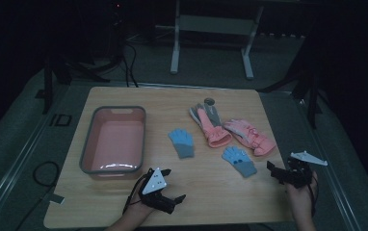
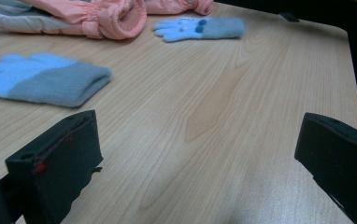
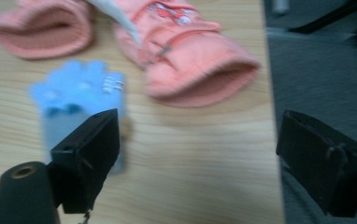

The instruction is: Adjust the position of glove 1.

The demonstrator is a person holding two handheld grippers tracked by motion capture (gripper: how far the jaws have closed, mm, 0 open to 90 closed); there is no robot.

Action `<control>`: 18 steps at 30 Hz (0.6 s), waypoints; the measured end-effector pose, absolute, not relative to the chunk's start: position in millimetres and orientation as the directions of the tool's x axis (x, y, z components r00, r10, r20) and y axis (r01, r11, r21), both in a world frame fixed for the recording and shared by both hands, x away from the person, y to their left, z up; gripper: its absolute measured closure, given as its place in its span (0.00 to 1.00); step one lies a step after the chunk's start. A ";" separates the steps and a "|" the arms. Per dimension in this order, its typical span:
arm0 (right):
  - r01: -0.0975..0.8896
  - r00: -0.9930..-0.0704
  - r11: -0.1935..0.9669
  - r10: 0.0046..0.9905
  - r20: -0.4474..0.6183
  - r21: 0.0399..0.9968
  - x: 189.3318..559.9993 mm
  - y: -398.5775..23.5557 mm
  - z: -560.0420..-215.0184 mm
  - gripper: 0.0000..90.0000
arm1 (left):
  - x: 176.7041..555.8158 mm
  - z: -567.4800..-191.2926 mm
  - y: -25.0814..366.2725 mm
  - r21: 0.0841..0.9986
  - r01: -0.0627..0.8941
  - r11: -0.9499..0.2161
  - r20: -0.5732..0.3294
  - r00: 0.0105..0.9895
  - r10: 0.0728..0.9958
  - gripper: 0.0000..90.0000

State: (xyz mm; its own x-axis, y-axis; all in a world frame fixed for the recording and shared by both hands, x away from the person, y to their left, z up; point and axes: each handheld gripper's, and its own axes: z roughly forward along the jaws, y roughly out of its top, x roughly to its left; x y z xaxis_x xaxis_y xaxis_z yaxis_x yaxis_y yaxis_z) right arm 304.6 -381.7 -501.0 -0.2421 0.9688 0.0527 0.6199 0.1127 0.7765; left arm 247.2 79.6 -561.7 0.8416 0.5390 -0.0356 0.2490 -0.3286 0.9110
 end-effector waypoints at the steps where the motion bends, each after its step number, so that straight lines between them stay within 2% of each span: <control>1: 0.624 -0.247 0.112 0.967 0.059 0.773 306.1 -381.5 -496.4 0.16 | 247.2 -561.7 79.6 0.911 0.251 -0.327 -0.038 0.841 0.539 0.01; 7: 0.593 -0.262 0.140 0.965 0.025 0.793 315.5 -369.0 -470.8 0.12 | 247.4 -561.7 79.7 0.909 0.253 -0.330 -0.039 0.842 0.538 0.01; 18: 0.551 -0.391 0.191 0.919 0.049 0.813 335.8 -335.9 -443.1 0.12 | 247.8 -561.7 79.6 0.908 0.256 -0.331 -0.043 0.844 0.535 0.01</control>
